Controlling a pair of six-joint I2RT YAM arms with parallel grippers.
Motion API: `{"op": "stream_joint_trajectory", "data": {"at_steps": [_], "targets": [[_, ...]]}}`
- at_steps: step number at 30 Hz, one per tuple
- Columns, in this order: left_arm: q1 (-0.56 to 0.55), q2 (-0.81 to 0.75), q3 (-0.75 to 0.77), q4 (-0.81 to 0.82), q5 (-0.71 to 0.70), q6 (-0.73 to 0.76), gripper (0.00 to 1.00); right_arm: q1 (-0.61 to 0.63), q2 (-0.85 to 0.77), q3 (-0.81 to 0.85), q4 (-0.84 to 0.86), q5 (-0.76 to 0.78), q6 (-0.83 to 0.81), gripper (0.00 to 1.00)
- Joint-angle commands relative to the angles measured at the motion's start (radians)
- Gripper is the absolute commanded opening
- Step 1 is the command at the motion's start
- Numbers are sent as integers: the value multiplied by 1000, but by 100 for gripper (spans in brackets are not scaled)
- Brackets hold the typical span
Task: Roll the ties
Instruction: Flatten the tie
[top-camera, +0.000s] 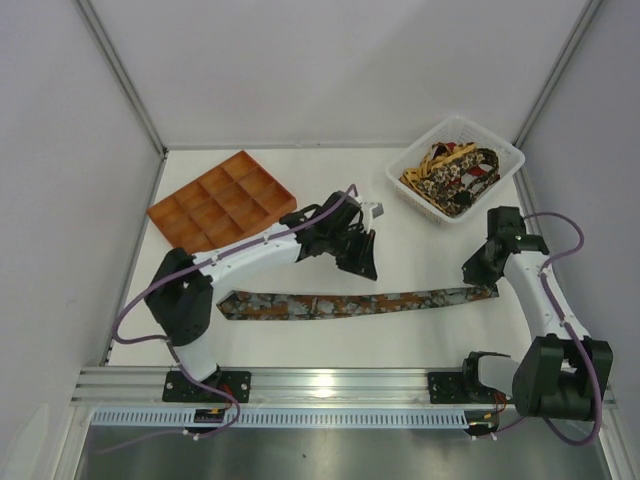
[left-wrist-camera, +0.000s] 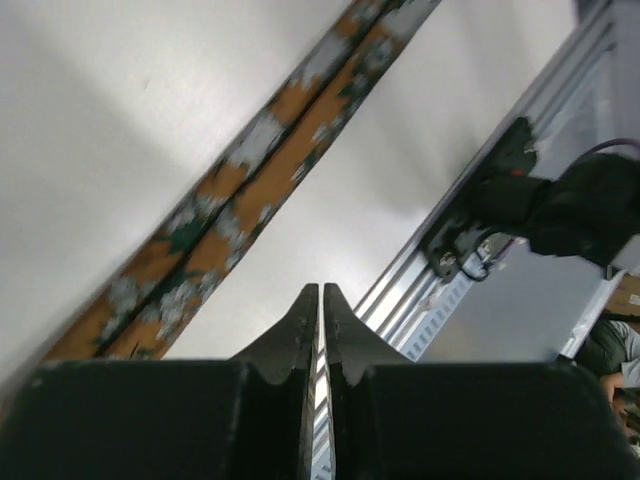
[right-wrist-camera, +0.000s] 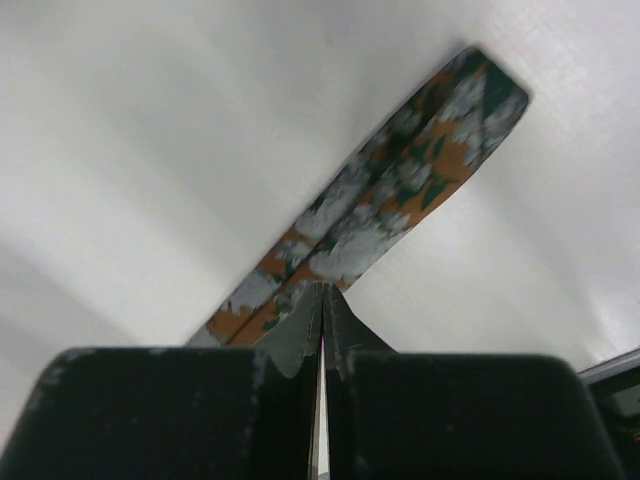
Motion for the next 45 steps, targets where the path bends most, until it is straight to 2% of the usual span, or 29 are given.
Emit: {"op": "stream_joint_trajectory", "data": {"at_steps": [1, 5, 7, 10, 15, 22, 31, 36, 41, 45], "targets": [[8, 97, 174, 3, 155, 79, 10, 100, -82, -27, -41, -50, 64, 0], [8, 247, 312, -17, 212, 124, 11, 351, -63, -36, -75, -52, 152, 0], [8, 321, 371, -22, 191, 135, 12, 430, -33, -46, -75, -6, 179, 0], [4, 363, 380, 12, 173, 115, 10, 542, -39, -69, -81, 86, 226, 0], [-15, 448, 412, 31, 104, 29, 11, 587, -72, -226, 55, -6, 272, 0], [-41, 528, 463, 3, 47, 17, 11, 613, -49, -320, 164, -3, 288, 0], [-41, 599, 507, -115, -48, 0, 11, 614, 83, -310, 282, 25, 254, 0], [-41, 633, 515, -152, -56, 6, 10, 613, 155, -256, 330, 37, 234, 0], [-41, 627, 506, -164, -53, 9, 9, 613, 240, -165, 301, 54, 203, 0], [-32, 581, 517, -180, -91, 18, 8, 620, 203, -176, 258, 34, 211, 0]]}}
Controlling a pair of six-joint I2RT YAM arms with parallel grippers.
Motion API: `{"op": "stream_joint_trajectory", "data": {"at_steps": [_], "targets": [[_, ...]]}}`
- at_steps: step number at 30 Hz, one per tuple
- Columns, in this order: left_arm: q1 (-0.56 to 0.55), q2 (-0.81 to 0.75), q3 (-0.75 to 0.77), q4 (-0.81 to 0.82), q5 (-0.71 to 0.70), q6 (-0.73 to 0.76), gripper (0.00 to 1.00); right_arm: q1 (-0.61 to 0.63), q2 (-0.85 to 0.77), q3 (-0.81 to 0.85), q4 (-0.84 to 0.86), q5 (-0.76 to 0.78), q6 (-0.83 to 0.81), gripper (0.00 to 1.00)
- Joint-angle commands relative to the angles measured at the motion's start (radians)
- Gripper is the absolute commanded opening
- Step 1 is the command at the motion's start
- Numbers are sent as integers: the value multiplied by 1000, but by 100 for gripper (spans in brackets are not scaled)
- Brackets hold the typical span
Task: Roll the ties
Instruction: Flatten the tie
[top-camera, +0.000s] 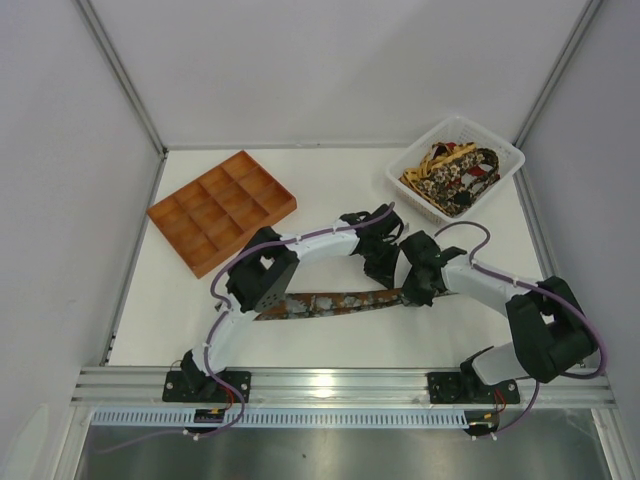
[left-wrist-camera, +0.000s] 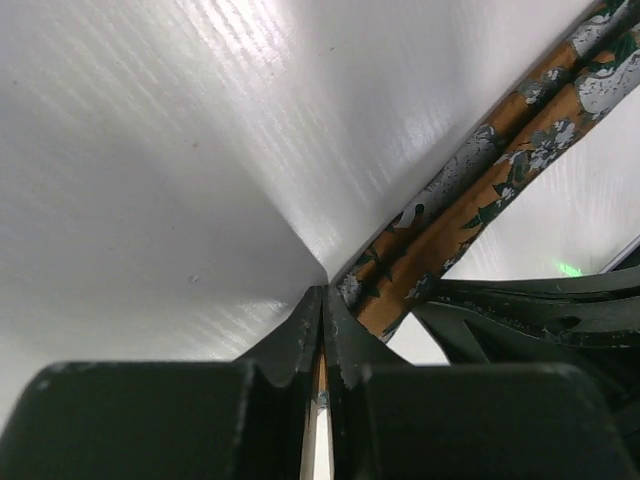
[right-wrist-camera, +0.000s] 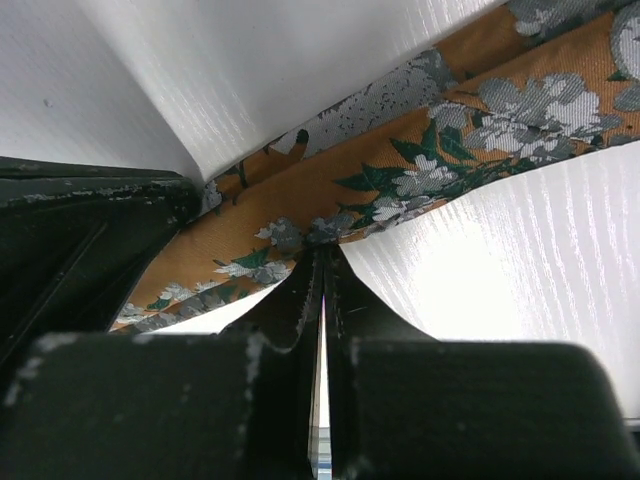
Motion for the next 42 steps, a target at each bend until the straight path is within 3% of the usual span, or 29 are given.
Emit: {"op": "stream_joint_trajectory", "data": {"at_steps": [1, 6, 10, 13, 14, 18, 21, 26, 32, 42], "targets": [[12, -39, 27, -73, -73, 3, 8, 6, -53, -8, -40, 25, -8, 0], [49, -153, 46, -79, -131, 21, 12, -31, -182, 24, -175, 44, -25, 0], [57, -229, 49, -73, -93, 40, 22, -158, -251, 70, -237, 79, -88, 0], [52, -257, -5, -8, 54, -2, 18, -322, -255, 85, -220, 83, -179, 0], [48, -265, -28, 16, 85, -14, 11, -425, -247, 94, -229, 94, -195, 0], [8, -260, -100, 65, 108, -32, 1, -609, -195, 150, -223, 131, -272, 0], [2, -253, -137, 94, 121, -43, 1, -677, -170, 157, -202, 165, -288, 0], [2, -250, -178, 102, 87, -25, 0, -743, -130, 138, -157, 157, -311, 0], [2, -242, -188, 109, 95, -23, 0, -743, -120, 127, -88, 68, -323, 0], [2, -213, -178, 131, 99, -42, 0, -743, -25, 98, -16, 80, -314, 0]]}}
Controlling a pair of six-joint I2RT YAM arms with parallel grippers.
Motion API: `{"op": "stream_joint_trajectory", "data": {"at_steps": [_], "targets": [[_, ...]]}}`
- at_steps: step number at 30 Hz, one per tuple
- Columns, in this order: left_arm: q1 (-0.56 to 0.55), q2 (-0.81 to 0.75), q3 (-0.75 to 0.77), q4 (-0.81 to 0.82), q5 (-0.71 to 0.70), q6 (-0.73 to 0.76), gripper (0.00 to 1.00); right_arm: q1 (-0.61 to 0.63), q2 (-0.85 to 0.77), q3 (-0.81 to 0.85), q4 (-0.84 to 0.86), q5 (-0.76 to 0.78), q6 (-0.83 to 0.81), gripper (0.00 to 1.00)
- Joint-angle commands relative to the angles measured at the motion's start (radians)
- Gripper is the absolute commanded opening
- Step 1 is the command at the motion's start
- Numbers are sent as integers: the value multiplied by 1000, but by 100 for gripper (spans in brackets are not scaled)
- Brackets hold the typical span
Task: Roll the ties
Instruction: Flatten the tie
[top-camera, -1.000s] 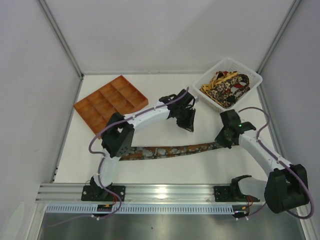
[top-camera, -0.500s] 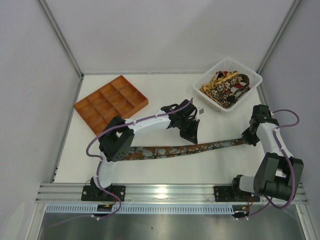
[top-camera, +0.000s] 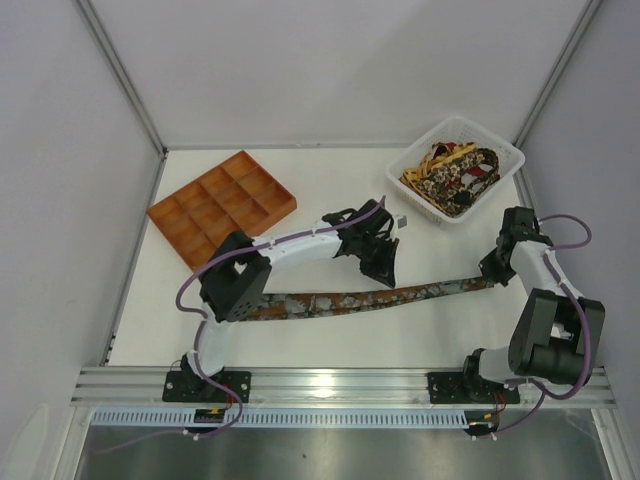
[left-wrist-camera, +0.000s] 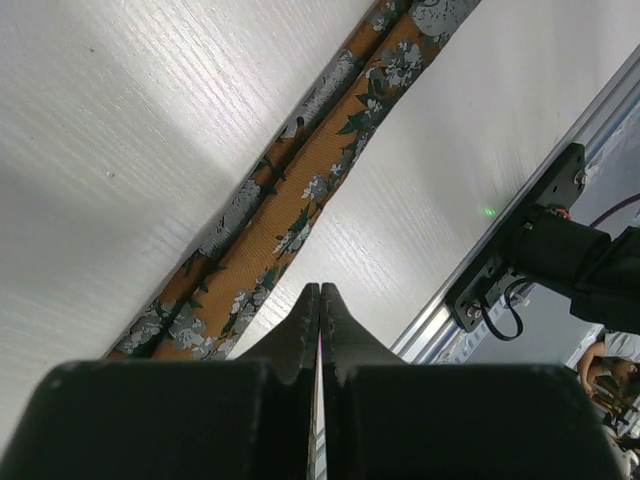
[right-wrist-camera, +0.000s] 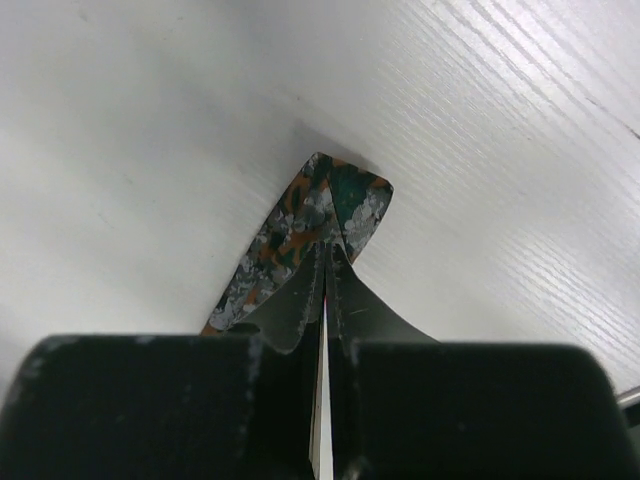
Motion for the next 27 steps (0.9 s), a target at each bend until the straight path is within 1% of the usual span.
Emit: {"op": "stream_joint_trajectory", "data": {"at_steps": [1, 7, 10, 14, 21, 25, 27], "targets": [[5, 25, 9, 30, 24, -24, 0, -3, 46, -29, 73, 0, -14, 0], [21, 54, -23, 49, 14, -42, 0, -6, 149, -61, 137, 5, -28, 0], [46, 54, -63, 67, 7, -56, 1, -6, 175, -64, 150, -12, -32, 0], [78, 36, -149, 90, 2, -64, 0, -4, 169, -69, 147, -48, -31, 0], [95, 5, -287, 115, -24, -59, 0, 5, 160, -76, 128, -117, -29, 0], [133, -12, -383, 119, -35, -56, 0, 49, 163, -85, 122, -117, -25, 0], [149, -44, -416, 119, -44, -42, 0, 82, 169, -89, 116, -115, -23, 0]]}}
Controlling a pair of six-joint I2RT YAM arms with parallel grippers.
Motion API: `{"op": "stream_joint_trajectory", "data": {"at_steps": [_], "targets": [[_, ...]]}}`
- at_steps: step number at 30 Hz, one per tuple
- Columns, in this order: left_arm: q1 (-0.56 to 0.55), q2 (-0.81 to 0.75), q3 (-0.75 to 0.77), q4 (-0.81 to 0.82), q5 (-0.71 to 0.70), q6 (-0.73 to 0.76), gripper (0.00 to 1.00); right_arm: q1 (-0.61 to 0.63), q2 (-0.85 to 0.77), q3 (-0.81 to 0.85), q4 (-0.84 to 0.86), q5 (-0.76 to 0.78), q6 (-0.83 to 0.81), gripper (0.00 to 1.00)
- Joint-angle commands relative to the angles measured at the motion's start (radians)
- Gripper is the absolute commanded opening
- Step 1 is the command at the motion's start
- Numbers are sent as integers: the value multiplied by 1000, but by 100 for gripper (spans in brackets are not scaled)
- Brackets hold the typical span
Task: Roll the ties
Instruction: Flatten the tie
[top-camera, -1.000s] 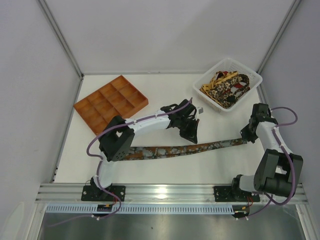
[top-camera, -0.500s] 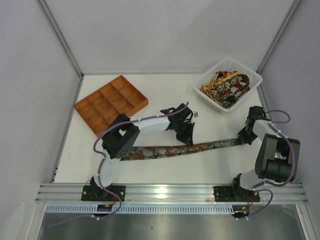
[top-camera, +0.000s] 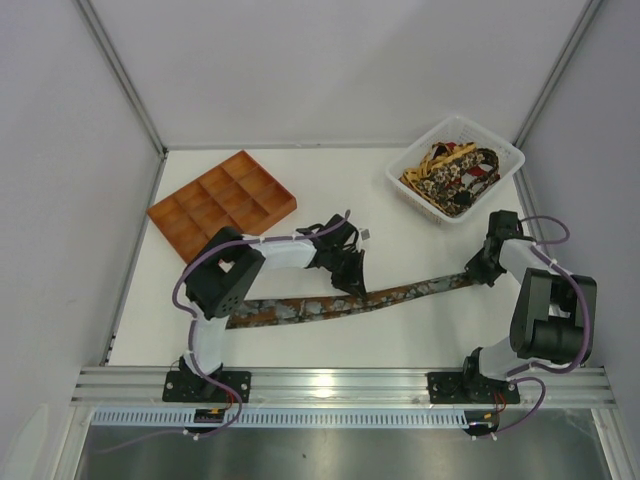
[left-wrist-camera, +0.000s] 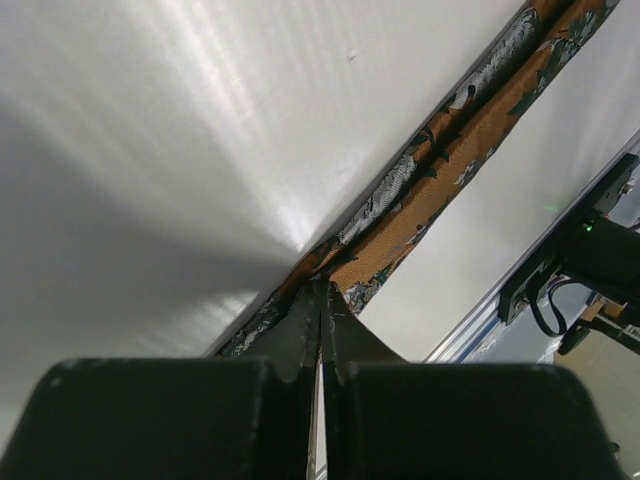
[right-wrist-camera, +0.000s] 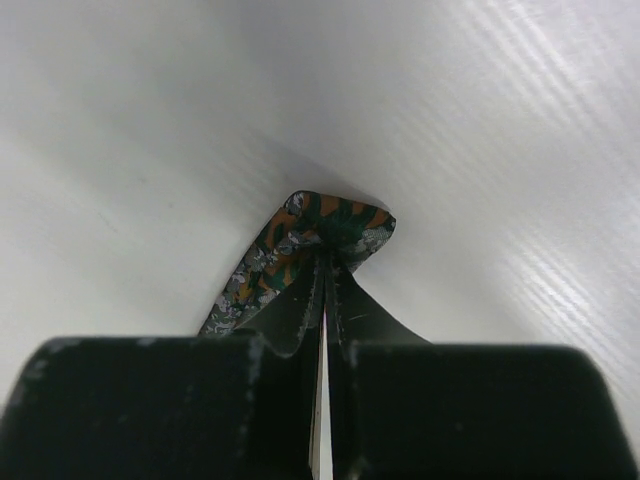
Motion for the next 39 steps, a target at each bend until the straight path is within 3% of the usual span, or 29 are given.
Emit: {"op": "stream_joint_trajectory", "data": {"at_steps": [1, 11, 14, 15, 19, 22, 27, 34, 39], "targets": [[53, -20, -108, -94, -127, 42, 1, 53, 37, -36, -34, -31, -1, 0], [79, -140, -96, -217, -226, 177, 1, 202, -11, 39, -115, -60, 0, 0], [79, -185, -39, -225, -211, 203, 13, 202, -71, 74, -186, -49, -1, 1], [81, -194, -18, -222, -176, 208, 22, 202, -83, 82, -198, -40, -3, 2], [79, -141, 163, -199, -75, 200, 32, 202, -143, 100, -241, -31, -14, 14], [76, -56, 299, -181, 17, 148, 27, 202, -160, 57, -220, -58, -15, 14], [29, 159, 525, -187, 56, 114, 5, 251, -198, -21, -178, -78, -9, 0], [-36, 259, 616, -92, -61, 68, 2, 328, -241, -99, -121, -68, 61, 0], [-71, 361, 741, -147, -104, 44, 3, 392, -232, -170, -60, -51, 106, 0]]}}
